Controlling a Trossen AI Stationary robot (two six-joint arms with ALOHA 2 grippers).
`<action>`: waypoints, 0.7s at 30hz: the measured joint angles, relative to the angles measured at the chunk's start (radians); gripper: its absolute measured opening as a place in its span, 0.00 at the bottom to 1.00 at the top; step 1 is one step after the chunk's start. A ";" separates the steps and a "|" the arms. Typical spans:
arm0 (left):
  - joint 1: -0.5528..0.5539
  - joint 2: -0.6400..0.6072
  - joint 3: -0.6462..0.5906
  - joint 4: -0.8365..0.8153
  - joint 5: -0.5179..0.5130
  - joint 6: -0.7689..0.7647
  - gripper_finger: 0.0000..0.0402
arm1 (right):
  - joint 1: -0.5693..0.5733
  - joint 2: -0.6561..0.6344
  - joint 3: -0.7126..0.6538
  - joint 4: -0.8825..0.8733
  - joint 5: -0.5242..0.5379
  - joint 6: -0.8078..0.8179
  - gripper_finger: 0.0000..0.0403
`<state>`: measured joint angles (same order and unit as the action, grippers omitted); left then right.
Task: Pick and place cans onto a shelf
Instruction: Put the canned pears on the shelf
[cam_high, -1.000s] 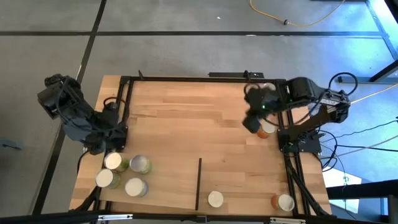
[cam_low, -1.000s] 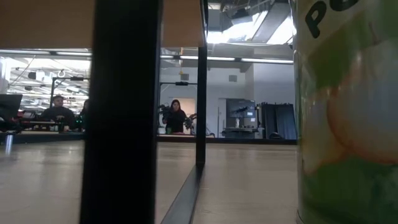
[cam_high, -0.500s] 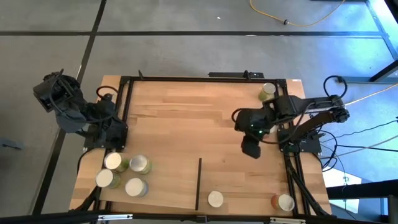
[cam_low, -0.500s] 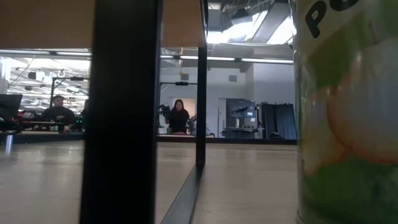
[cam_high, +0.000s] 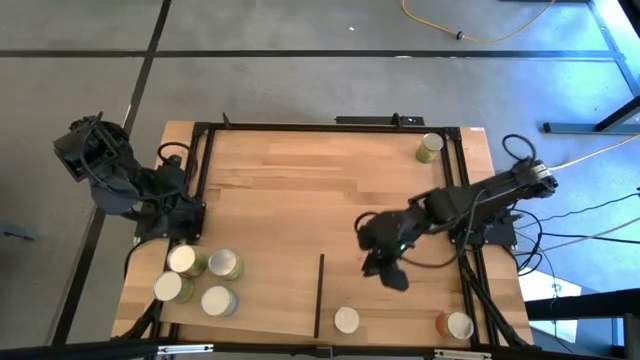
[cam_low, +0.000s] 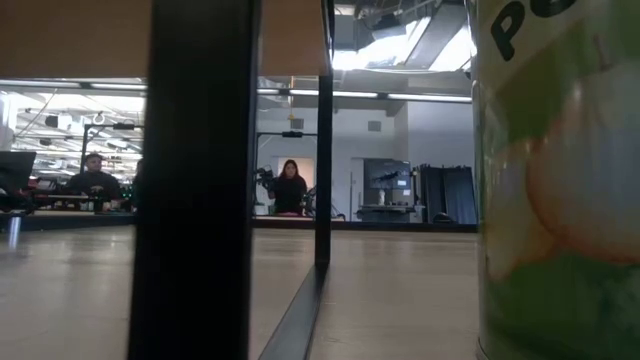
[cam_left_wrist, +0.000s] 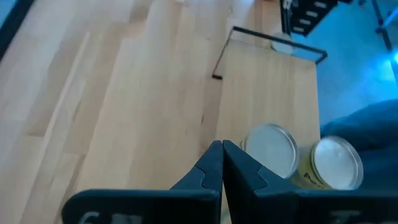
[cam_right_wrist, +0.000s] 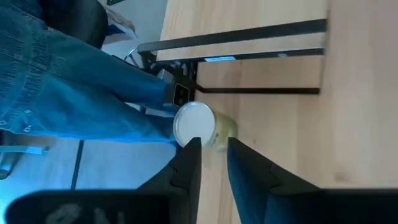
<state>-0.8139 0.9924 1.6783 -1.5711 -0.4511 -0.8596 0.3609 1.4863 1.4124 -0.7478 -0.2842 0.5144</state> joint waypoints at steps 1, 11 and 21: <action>0.000 0.000 0.000 0.000 0.008 0.010 0.00 | 0.012 0.014 -0.006 0.022 0.014 0.005 0.20; 0.000 -0.014 0.000 0.000 0.052 0.058 0.00 | 0.098 0.217 -0.014 0.121 0.064 0.033 0.19; 0.000 -0.013 0.000 0.000 0.076 0.058 0.00 | 0.111 0.315 -0.014 0.209 0.065 0.113 0.19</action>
<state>-0.8140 0.9791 1.6783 -1.5711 -0.3748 -0.8012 0.4717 1.8016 1.3983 -0.5391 -0.2188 0.6277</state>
